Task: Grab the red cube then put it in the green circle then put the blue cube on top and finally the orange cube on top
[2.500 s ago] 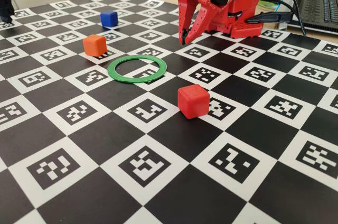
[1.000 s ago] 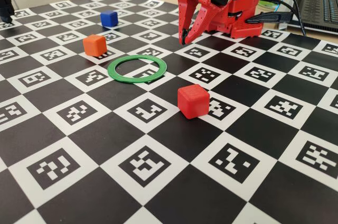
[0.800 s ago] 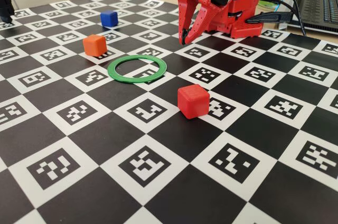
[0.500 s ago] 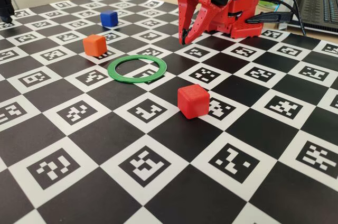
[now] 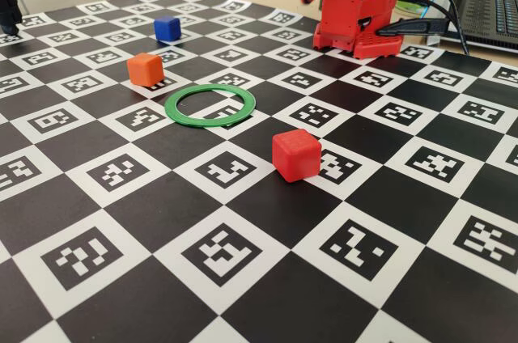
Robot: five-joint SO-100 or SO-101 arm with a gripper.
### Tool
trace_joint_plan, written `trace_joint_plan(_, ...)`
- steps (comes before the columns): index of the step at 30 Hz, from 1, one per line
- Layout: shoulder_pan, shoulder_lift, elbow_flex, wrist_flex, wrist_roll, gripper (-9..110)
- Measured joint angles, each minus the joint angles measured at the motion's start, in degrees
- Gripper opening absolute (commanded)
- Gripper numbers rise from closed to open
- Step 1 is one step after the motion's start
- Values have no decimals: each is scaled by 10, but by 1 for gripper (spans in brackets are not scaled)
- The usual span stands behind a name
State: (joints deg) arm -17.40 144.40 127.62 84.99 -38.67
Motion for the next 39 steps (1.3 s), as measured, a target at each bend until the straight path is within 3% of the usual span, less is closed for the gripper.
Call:
trace_joint_plan(11, -64, -303, -301, 76, 376, 35)
trace_joint_plan(18, -55, -432, -469, 123, 549, 40)
trace_joint_plan(27, -55, -657, -679, 148, 621, 42)
trace_joint_plan(39, -66, -774, -674, 98, 630, 45)
